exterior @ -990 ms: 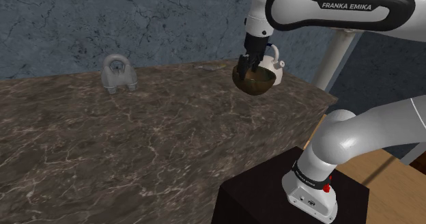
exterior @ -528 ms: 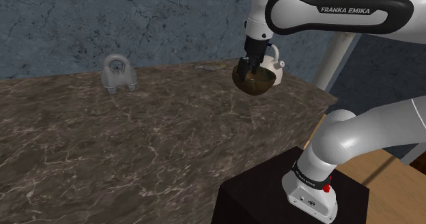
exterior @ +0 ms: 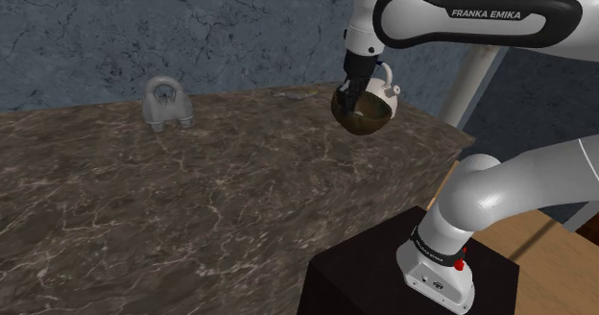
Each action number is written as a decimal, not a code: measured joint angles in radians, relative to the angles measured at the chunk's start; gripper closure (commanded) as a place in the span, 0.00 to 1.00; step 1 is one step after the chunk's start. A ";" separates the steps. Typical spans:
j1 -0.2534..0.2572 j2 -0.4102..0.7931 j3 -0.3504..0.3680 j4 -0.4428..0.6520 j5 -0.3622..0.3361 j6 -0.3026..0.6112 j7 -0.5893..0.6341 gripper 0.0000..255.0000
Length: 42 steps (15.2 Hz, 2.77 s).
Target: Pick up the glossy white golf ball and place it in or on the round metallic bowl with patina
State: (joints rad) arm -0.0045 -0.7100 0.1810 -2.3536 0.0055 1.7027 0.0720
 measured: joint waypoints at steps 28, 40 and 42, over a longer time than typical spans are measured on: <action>-0.052 0.073 -0.128 0.197 -0.077 -0.118 -0.149 1.00; 0.008 0.070 -0.295 0.056 -0.098 0.089 -0.494 0.00; 0.041 0.096 -0.369 0.045 -0.096 0.152 -0.659 0.00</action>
State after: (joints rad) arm 0.0367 -0.6143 -0.1877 -2.3085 -0.0901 1.8545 -0.5868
